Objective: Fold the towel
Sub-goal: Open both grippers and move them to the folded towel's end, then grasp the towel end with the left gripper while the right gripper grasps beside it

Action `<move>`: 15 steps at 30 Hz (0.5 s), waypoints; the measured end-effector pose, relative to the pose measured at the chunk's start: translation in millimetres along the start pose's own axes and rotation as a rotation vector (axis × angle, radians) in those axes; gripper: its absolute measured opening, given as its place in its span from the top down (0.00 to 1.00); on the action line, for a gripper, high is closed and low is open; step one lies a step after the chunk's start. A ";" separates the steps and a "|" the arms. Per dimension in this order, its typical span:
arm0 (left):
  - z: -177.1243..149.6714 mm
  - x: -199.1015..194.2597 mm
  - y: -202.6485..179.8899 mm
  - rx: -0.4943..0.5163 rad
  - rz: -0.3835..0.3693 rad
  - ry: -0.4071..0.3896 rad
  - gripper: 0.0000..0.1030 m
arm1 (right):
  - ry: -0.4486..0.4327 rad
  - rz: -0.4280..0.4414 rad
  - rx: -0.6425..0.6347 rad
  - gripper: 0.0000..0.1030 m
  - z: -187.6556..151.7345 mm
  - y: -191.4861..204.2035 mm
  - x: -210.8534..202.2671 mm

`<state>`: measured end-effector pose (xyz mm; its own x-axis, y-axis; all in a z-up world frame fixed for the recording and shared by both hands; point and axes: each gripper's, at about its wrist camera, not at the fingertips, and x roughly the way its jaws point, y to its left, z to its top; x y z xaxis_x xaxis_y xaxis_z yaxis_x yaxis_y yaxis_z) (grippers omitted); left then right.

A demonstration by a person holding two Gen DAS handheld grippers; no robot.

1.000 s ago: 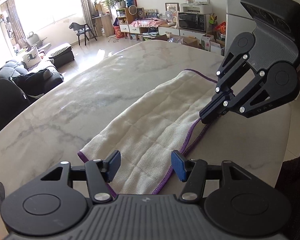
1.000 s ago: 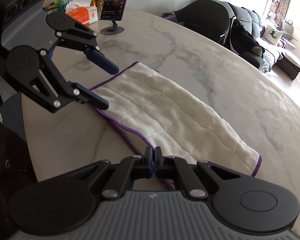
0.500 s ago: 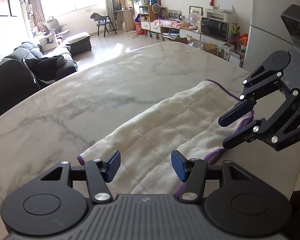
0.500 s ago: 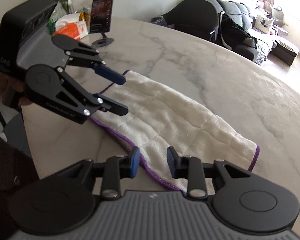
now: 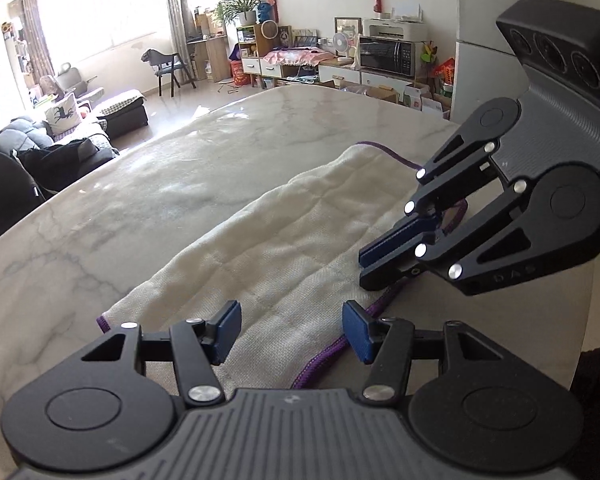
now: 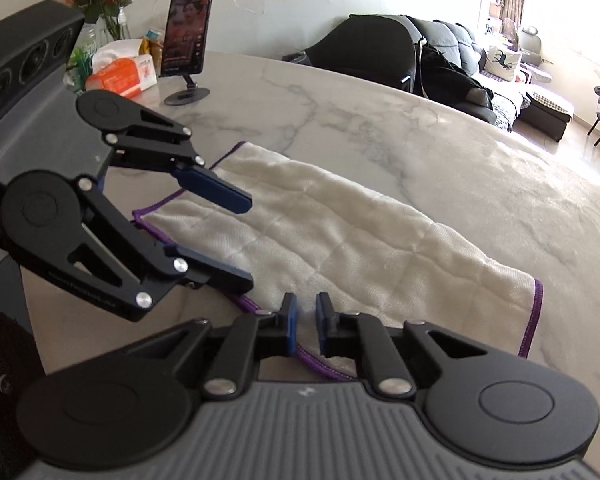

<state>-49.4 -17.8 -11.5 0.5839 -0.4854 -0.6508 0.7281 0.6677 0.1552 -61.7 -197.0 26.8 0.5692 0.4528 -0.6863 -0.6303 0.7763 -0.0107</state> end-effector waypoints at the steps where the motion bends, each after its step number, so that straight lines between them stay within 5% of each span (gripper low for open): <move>1: -5.7 -1.6 0.8 -0.002 -0.005 -0.023 0.44 | -0.009 0.001 -0.001 0.89 -2.3 -1.7 -1.3; 8: -27.6 -13.8 25.1 -0.127 -0.057 -0.045 0.44 | -0.052 -0.021 0.097 0.86 -4.7 -22.4 -11.3; 15: 8.0 -16.3 57.0 -0.404 0.048 -0.086 0.47 | -0.064 -0.140 0.237 0.83 22.1 -33.7 3.5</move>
<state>-14.5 23.6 13.9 0.6540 -0.4824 -0.5828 0.5098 0.8502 -0.1317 -26.8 -212.0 40.8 0.6786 0.3551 -0.6430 -0.4067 0.9106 0.0737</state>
